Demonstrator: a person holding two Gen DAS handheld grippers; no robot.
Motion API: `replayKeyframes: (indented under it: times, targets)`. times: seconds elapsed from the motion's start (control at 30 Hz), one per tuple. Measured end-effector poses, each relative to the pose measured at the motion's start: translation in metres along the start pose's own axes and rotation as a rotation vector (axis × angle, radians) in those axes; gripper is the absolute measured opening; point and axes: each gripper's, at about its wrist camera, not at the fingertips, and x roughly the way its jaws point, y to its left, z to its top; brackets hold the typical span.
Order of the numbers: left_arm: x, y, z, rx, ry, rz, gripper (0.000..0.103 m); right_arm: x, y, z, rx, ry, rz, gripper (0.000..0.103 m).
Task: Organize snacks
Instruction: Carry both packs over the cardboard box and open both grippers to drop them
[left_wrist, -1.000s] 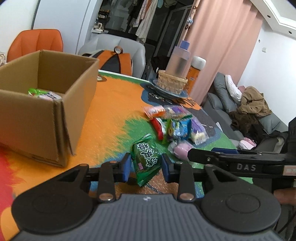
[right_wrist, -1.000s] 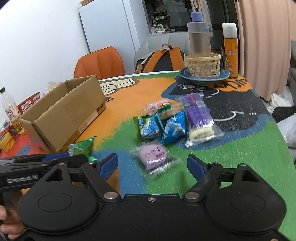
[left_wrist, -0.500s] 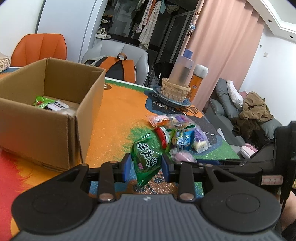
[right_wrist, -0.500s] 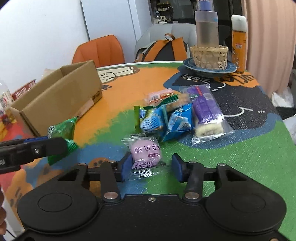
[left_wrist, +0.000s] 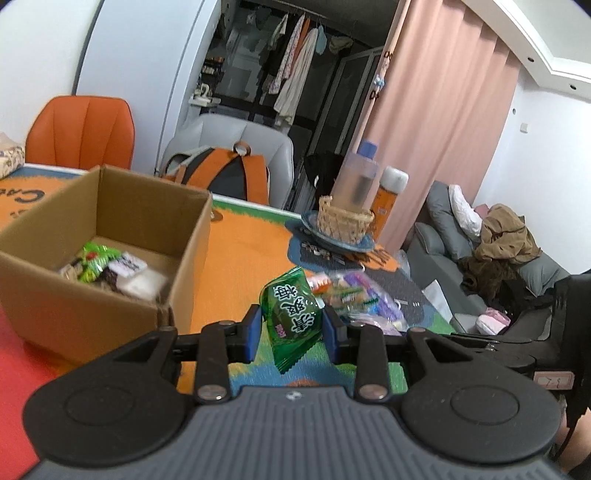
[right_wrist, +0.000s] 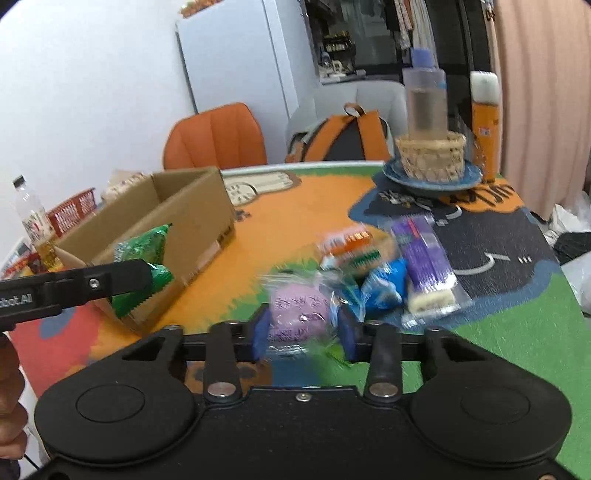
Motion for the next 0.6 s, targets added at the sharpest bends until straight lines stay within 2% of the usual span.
replayKeyframes:
  times: [0.33, 0.6]
  targets:
    - [-0.021, 0.012, 0.025, -0.006, -0.075, 0.035, 0.033, -0.002, 0.021, 0.027, -0.015, -0.070, 0.040, 0.034]
    - [-0.033, 0.038, 0.045, -0.026, -0.129, 0.084, 0.033, 0.006, 0.048, 0.048, -0.050, -0.098, 0.068, 0.034]
